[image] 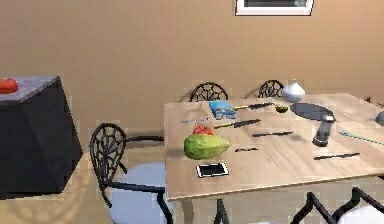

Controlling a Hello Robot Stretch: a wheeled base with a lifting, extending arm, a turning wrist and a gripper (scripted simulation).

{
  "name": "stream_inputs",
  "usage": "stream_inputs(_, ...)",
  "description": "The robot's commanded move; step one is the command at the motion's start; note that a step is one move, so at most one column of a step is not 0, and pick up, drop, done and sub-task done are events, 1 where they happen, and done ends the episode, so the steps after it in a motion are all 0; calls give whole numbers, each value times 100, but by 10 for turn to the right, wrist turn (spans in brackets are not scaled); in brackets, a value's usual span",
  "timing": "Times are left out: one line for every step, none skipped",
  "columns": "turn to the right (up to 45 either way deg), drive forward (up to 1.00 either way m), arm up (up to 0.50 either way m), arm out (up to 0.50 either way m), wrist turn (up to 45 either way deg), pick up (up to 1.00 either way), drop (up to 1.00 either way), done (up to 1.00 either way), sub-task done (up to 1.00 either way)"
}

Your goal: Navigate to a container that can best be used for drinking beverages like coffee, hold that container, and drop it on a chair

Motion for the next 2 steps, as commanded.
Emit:
stream_inputs(-450, 0, 0, 0, 0, 0, 0, 0, 0)
stream_inputs(-450, 0, 0, 0, 0, 0, 0, 0, 0)
